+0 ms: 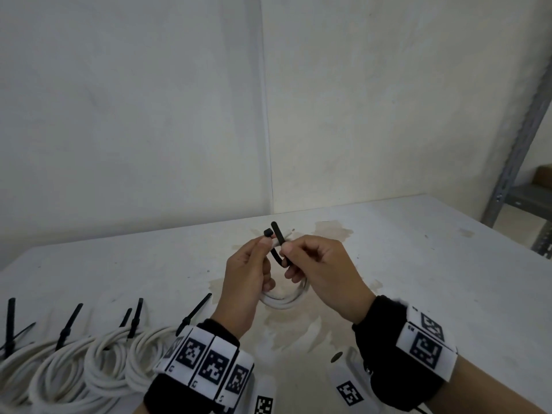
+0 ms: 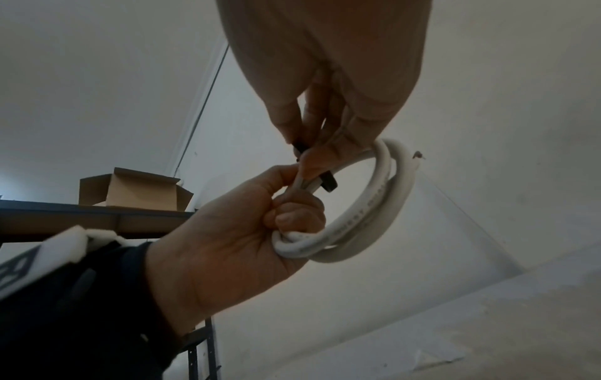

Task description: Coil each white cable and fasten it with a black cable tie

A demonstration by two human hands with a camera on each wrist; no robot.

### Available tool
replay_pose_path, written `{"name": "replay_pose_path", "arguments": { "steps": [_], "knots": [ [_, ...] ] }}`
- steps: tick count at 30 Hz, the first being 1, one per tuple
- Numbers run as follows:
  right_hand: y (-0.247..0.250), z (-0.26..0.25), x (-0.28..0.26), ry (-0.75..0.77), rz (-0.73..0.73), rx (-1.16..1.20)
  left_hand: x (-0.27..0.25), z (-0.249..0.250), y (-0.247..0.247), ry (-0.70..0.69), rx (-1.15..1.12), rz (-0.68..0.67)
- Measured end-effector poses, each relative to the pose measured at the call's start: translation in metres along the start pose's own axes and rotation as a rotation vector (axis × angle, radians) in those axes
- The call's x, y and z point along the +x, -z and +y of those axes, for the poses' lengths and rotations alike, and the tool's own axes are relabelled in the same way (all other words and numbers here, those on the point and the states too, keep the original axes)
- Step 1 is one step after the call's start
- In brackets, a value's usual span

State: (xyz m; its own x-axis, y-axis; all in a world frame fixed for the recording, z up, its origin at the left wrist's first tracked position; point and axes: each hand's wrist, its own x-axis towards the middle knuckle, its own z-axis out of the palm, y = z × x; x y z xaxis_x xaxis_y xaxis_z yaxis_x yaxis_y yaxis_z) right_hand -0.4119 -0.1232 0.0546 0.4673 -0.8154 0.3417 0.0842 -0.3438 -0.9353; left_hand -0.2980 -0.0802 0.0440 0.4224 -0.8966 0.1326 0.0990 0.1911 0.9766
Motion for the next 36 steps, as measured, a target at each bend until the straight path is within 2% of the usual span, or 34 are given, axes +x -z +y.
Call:
{"name": "replay_pose_path", "arguments": {
  "steps": [7,25,31,36],
  "knots": [
    [0.002,-0.004,0.001,-0.047,0.024,-0.159,-0.002,0.003,-0.004,0.115,-0.084,0.033],
    [0.001,-0.009,-0.003,-0.072,0.040,-0.211,-0.001,-0.002,-0.006,0.048,-0.031,0.075],
    [-0.005,-0.008,-0.002,-0.017,0.020,-0.207,0.001,-0.003,-0.003,0.014,-0.012,0.068],
    [-0.012,-0.001,0.003,0.069,0.117,-0.280,-0.002,-0.003,-0.007,0.015,-0.007,0.044]
  ]
}}
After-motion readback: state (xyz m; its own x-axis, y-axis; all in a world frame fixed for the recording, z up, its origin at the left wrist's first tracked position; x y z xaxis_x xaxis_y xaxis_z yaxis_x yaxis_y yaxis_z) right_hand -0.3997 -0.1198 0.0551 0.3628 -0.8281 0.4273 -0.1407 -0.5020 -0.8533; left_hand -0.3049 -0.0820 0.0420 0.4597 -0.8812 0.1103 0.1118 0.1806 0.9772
